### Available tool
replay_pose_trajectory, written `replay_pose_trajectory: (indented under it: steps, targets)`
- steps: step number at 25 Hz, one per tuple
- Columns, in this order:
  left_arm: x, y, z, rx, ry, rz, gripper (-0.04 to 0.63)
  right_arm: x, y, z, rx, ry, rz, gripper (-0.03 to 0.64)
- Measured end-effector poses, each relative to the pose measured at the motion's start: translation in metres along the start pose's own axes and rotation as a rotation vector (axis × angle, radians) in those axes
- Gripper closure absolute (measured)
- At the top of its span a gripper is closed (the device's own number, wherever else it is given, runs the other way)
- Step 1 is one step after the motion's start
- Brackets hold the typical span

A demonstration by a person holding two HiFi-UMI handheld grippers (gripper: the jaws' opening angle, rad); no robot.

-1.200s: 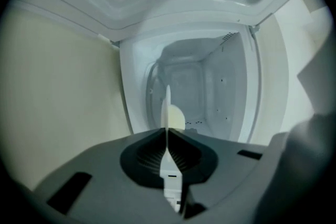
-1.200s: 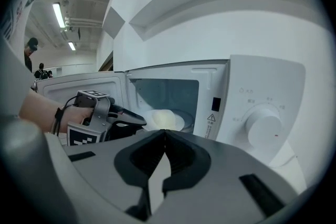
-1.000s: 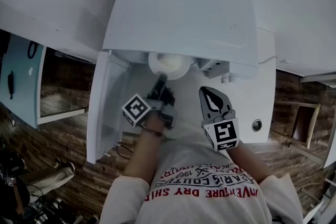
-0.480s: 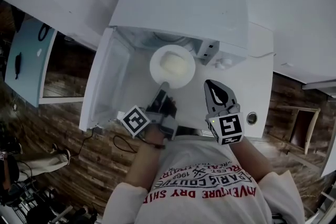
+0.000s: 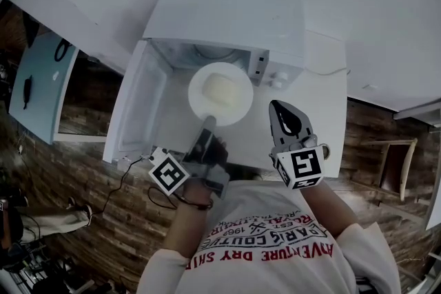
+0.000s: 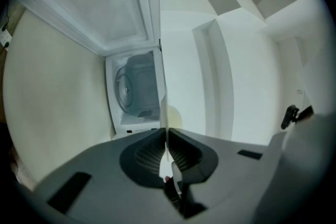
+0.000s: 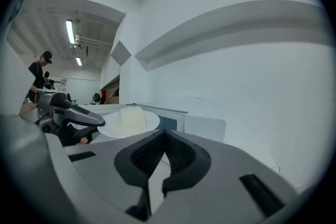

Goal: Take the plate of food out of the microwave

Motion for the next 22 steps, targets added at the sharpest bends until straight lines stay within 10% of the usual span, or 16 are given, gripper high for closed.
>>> replay_pose_trajectory:
  steps: [22]
  targets:
    - [0.013,0.008,-0.057,-0.08,0.076,0.006,0.577,0.038,0.006,-0.006,-0.031,0.001,-0.074,0.606]
Point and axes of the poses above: the fingertips, and each gripper's own axes: y forward along the fingers, z to its left, x out of its top, the point moved 2 cm from there along -y, backward along the fingers, and after that the axes turned 11 degrees about -y, right-handed, at the moved point
